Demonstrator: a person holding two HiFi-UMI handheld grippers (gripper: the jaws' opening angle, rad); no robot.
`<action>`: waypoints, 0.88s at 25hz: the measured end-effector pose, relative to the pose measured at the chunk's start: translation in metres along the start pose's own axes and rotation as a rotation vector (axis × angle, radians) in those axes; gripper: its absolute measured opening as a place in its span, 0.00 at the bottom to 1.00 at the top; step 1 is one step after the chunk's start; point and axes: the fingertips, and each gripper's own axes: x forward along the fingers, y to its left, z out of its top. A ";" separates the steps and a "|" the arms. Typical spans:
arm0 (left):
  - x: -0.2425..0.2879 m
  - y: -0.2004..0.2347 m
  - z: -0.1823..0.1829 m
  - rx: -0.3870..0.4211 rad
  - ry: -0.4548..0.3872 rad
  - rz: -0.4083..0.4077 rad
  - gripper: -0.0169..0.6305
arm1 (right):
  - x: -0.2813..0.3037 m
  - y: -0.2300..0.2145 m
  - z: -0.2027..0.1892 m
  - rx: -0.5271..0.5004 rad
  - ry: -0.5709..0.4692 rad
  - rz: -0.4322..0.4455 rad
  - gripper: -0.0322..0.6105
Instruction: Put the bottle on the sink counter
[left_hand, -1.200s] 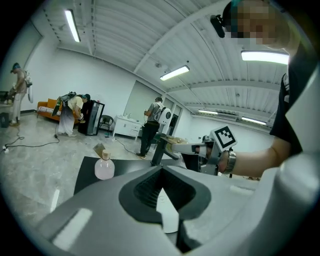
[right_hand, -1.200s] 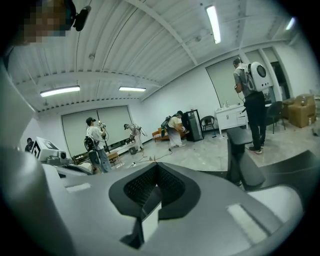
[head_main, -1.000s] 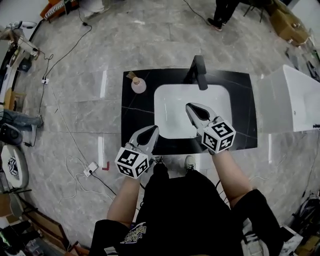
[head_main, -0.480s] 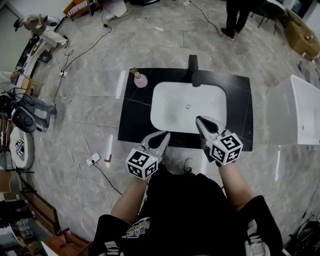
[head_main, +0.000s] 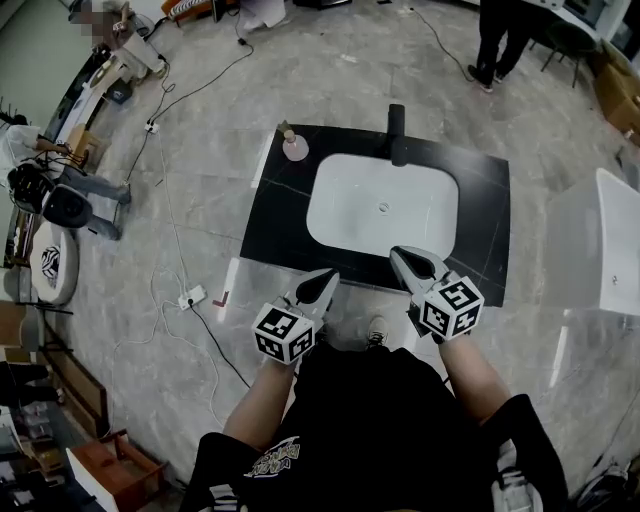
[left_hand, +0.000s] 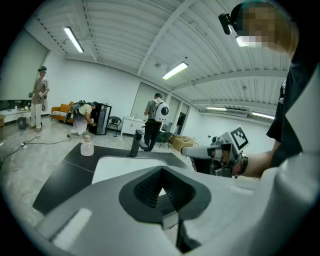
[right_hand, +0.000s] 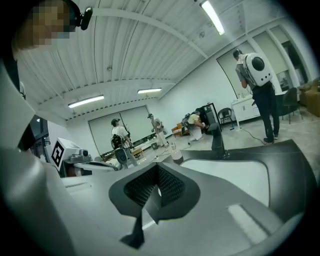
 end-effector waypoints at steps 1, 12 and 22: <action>-0.004 0.001 -0.001 -0.007 -0.001 0.005 0.03 | 0.001 0.005 -0.002 0.000 0.005 0.008 0.09; -0.050 0.040 -0.004 -0.020 -0.009 0.000 0.03 | 0.037 0.053 -0.019 -0.003 0.038 -0.006 0.09; -0.089 0.084 -0.010 -0.008 -0.006 -0.079 0.03 | 0.063 0.092 -0.027 -0.004 0.017 -0.110 0.09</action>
